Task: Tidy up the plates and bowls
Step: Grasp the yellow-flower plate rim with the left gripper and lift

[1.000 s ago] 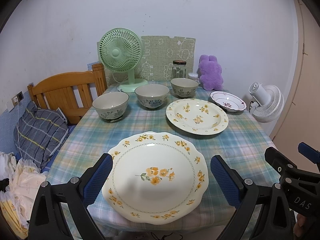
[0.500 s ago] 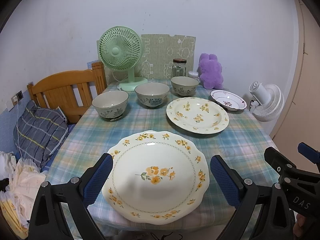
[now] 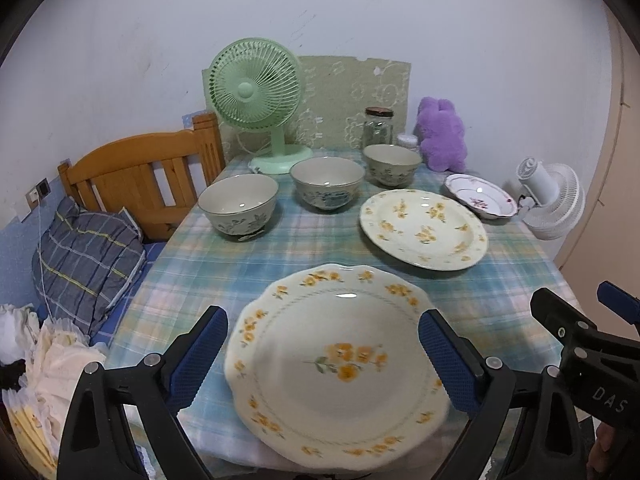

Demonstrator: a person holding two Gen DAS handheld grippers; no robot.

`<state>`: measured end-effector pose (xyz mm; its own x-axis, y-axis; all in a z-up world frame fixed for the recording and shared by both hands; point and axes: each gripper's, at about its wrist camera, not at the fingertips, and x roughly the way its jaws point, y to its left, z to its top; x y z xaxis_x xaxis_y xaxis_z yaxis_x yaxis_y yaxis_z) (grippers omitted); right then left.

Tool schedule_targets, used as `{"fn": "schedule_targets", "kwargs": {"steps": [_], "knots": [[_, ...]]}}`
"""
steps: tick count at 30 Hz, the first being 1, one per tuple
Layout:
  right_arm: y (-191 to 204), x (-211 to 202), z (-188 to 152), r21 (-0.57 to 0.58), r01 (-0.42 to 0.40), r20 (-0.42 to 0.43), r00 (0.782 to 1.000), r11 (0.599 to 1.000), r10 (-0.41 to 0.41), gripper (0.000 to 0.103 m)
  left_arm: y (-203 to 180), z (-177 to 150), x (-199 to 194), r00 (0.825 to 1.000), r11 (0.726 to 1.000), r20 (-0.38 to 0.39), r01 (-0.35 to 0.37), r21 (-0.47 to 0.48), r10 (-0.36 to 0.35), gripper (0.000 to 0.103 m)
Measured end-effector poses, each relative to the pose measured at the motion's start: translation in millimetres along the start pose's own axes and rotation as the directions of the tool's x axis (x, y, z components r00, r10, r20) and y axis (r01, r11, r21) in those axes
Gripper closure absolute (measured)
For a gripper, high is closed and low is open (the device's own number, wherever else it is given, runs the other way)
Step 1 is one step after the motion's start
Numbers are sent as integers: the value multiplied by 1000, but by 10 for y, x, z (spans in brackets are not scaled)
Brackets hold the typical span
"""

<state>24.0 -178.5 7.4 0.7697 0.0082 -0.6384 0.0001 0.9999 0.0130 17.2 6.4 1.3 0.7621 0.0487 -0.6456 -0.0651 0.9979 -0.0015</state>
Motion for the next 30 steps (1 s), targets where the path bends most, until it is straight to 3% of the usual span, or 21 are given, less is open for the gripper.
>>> {"fn": "schedule_targets", "kwargs": {"steps": [15, 24, 30], "knots": [[675, 711, 171, -13, -19, -161, 987, 1000, 17, 8, 442, 194, 736, 983, 1000, -181, 10, 14, -7, 18], [868, 1156, 2, -13, -10, -306, 952, 1000, 5, 19, 542, 65, 1186, 947, 999, -320, 28, 22, -19, 23], [974, 1409, -98, -9, 2, -395, 919, 1000, -6, 28, 536, -23, 1424, 901, 997, -427, 79, 6, -69, 36]]}}
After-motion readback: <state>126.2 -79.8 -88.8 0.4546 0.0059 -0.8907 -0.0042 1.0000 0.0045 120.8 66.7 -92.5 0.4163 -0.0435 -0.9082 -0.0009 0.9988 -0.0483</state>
